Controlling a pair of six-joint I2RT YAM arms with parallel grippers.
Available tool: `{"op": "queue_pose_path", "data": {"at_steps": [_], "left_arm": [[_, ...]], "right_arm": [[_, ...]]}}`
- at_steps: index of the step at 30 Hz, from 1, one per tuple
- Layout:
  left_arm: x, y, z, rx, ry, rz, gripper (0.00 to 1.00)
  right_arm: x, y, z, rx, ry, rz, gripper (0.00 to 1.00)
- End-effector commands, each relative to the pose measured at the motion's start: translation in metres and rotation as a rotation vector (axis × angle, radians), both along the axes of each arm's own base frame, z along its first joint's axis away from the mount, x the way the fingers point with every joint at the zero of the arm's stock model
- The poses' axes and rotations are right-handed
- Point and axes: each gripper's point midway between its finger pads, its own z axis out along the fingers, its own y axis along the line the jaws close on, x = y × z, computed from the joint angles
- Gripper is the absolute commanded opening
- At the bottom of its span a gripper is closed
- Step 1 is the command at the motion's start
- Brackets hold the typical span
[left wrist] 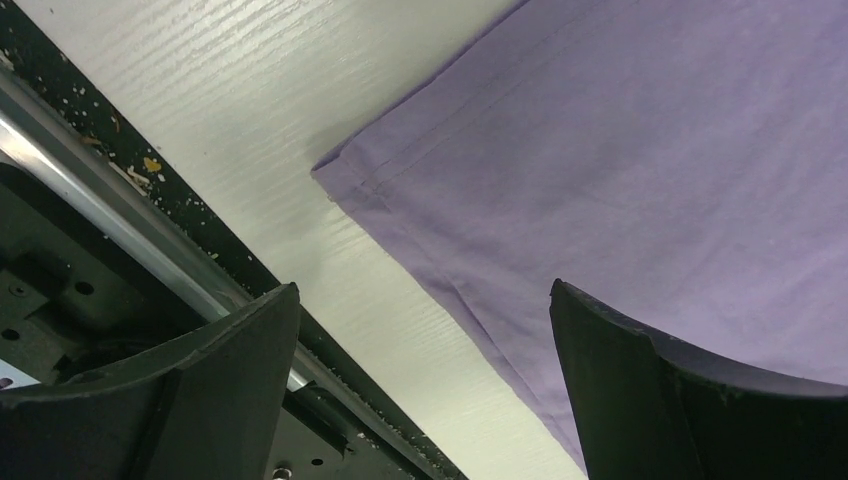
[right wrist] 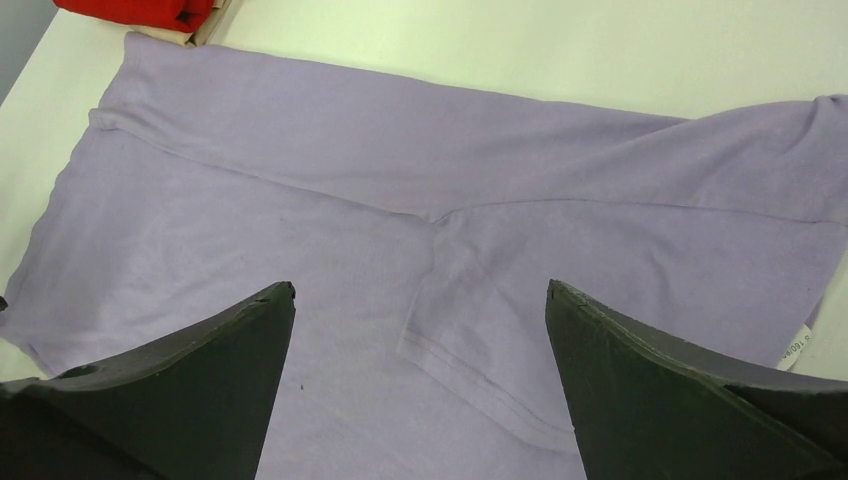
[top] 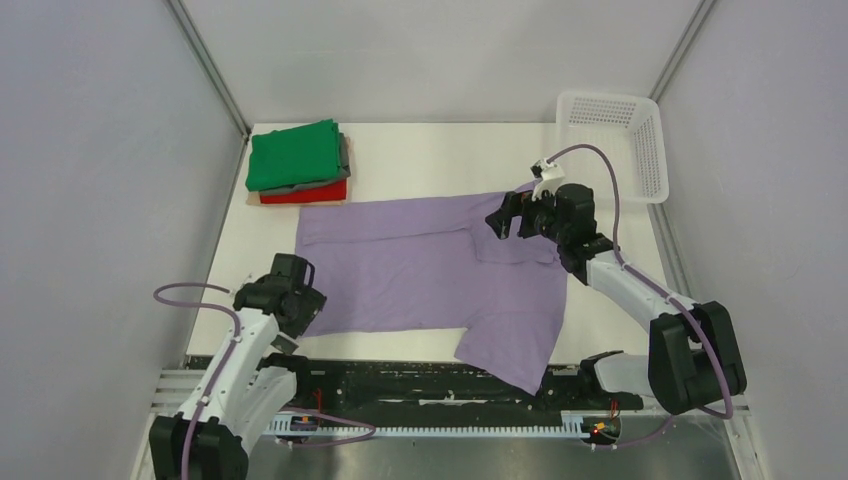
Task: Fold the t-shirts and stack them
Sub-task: Grab the side of the flattened tshirt closest away from the robot with both arms
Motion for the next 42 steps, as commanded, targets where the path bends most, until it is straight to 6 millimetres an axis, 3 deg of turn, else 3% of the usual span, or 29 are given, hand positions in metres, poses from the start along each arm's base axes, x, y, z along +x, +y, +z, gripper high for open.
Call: {"op": "queue_pose_path", "data": {"at_steps": [1, 6, 10, 19, 25, 28, 33, 36, 42], "left_arm": [[0.0, -0.008, -0.006, -0.045, 0.009, 0.084, 0.99], [0.001, -0.009, -0.016, -0.048, 0.02, 0.123, 0.97], [0.003, -0.016, -0.036, -0.091, 0.029, 0.162, 0.93], [0.01, 0.007, -0.029, 0.03, -0.013, 0.26, 0.58], [0.024, 0.01, -0.042, 0.053, -0.029, 0.267, 0.51], [0.026, 0.002, -0.055, 0.025, 0.025, 0.241, 0.38], [0.03, 0.006, -0.052, 0.071, 0.089, 0.211, 0.03], [0.037, 0.006, -0.048, 0.076, 0.071, 0.179, 0.02], [0.036, 0.019, -0.031, 0.138, 0.006, 0.174, 0.02]], "right_arm": [[0.001, -0.004, 0.014, 0.01, -0.058, -0.003, 0.98], [0.002, -0.009, 0.015, 0.003, -0.069, -0.016, 0.98], [0.003, -0.013, 0.013, -0.003, -0.068, -0.025, 0.98], [0.004, -0.016, 0.008, 0.0, -0.047, -0.024, 0.98], [0.004, -0.023, 0.009, -0.013, -0.056, -0.042, 0.98], [0.004, -0.026, 0.009, -0.018, -0.052, -0.058, 0.98], [0.003, -0.035, 0.012, -0.023, -0.051, -0.106, 0.98], [0.007, -0.035, 0.022, 0.009, -0.064, -0.128, 0.98], [0.007, -0.032, 0.017, 0.014, -0.042, -0.117, 0.98]]}}
